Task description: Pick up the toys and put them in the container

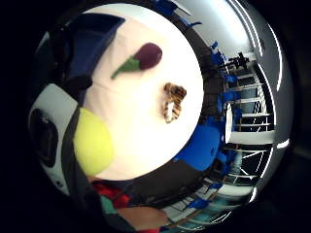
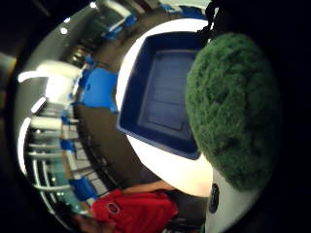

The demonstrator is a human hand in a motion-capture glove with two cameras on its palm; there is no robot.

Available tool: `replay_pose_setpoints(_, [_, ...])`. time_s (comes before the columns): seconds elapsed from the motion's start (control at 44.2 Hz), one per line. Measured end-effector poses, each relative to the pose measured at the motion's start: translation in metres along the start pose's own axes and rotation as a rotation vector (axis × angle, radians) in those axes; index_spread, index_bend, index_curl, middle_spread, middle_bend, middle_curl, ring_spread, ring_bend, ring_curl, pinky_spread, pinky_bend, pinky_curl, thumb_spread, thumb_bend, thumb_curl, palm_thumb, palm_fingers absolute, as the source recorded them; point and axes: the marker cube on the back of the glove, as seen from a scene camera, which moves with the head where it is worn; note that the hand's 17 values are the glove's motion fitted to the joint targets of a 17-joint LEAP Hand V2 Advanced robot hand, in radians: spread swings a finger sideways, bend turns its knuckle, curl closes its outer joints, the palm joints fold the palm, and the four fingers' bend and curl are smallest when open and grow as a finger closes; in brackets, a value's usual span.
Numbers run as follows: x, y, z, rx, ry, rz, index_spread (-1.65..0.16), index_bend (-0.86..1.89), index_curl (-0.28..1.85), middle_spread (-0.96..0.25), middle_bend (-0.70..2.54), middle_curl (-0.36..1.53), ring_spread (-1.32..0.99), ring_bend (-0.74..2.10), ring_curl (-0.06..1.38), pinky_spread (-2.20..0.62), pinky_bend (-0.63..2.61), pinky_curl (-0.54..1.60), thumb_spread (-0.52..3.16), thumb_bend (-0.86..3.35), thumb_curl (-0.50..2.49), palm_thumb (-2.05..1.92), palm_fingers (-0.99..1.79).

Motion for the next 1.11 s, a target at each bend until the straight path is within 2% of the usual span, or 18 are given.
replay_pose_setpoints(0.045, [-0.014, -0.012, -0.004, 0.013, -0.026, -0.068, -0.44, 0.31, 0.38, -0.44, 0.41, 0.43, -0.52, 0.98, 0.49, -0.46, 0.99, 0.39, 0.64, 0.27, 0.81, 0.75, 0.86])
replay_pose_setpoints(0.272, [-0.075, -0.068, -0.009, 0.11, -0.087, -0.043, -0.46, 0.31, 0.44, -0.46, 0.39, 0.47, -0.53, 0.97, 0.52, -0.47, 0.99, 0.41, 0.55, 0.27, 0.89, 0.74, 0.85])
replay_pose_setpoints(0.385, [-0.086, -0.093, 0.005, 0.089, -0.145, -0.01, -0.46, 0.32, 0.47, -0.46, 0.37, 0.49, -0.54, 0.97, 0.53, -0.47, 0.98, 0.42, 0.52, 0.26, 0.92, 0.73, 0.83])
replay_pose_setpoints(0.453, [-0.085, -0.099, 0.02, 0.017, -0.146, -0.007, -0.46, 0.3, 0.5, -0.44, 0.31, 0.49, -0.53, 0.92, 0.53, -0.46, 0.97, 0.42, 0.55, 0.23, 0.92, 0.69, 0.66])
replay_pose_setpoints(0.475, [-0.083, -0.099, 0.025, -0.011, -0.125, -0.014, -0.46, 0.22, 0.48, -0.42, 0.28, 0.48, -0.5, 0.88, 0.52, -0.45, 1.03, 0.44, 0.61, 0.2, 0.91, 0.64, 0.53])
replay_pose_setpoints(0.498, [-0.079, -0.098, 0.03, -0.037, -0.1, -0.032, -0.45, 0.18, 0.49, -0.4, 0.24, 0.47, -0.48, 0.9, 0.54, -0.41, 1.03, 0.44, 0.7, 0.21, 0.91, 0.61, 0.43])
replay_pose_setpoints(0.543, [-0.072, -0.094, 0.038, -0.077, -0.07, -0.081, -0.43, 0.13, 0.49, -0.32, 0.17, 0.46, -0.39, 0.75, 0.52, -0.29, 1.09, 0.49, 0.82, 0.1, 0.84, 0.45, -0.02])
replay_pose_setpoints(0.589, [-0.064, -0.09, 0.044, -0.089, -0.062, -0.099, -0.42, 0.08, 0.46, -0.26, 0.18, 0.45, -0.31, 0.65, 0.5, -0.22, 1.16, 0.49, 0.89, 0.06, 0.79, 0.39, -0.14])
replay_pose_setpoints(0.611, [-0.06, -0.089, 0.046, -0.083, -0.059, -0.098, -0.4, 0.03, 0.42, -0.23, 0.17, 0.44, -0.27, 0.53, 0.45, -0.19, 1.18, 0.48, 0.92, 0.01, 0.76, 0.32, -0.29])
replay_pose_setpoints(0.792, [-0.008, -0.075, 0.035, -0.013, -0.182, 0.033, -0.35, 0.06, 0.3, -0.1, 0.12, 0.38, -0.09, 0.27, 0.33, -0.01, 1.13, 0.42, 1.02, -0.09, 0.58, 0.03, -0.33])
replay_pose_setpoints(0.928, [0.069, -0.058, 0.037, 0.019, -0.127, 0.148, -0.34, 0.1, 0.27, -0.08, 0.12, 0.35, -0.03, 0.21, 0.31, 0.06, 1.08, 0.4, 1.03, -0.07, 0.5, -0.05, -0.27])
replay_pose_setpoints(1.109, [0.164, -0.031, 0.059, -0.024, -0.095, 0.337, -0.35, 0.12, 0.25, -0.07, 0.13, 0.32, 0.01, 0.18, 0.3, 0.1, 1.03, 0.37, 1.04, -0.07, 0.42, -0.07, -0.23])
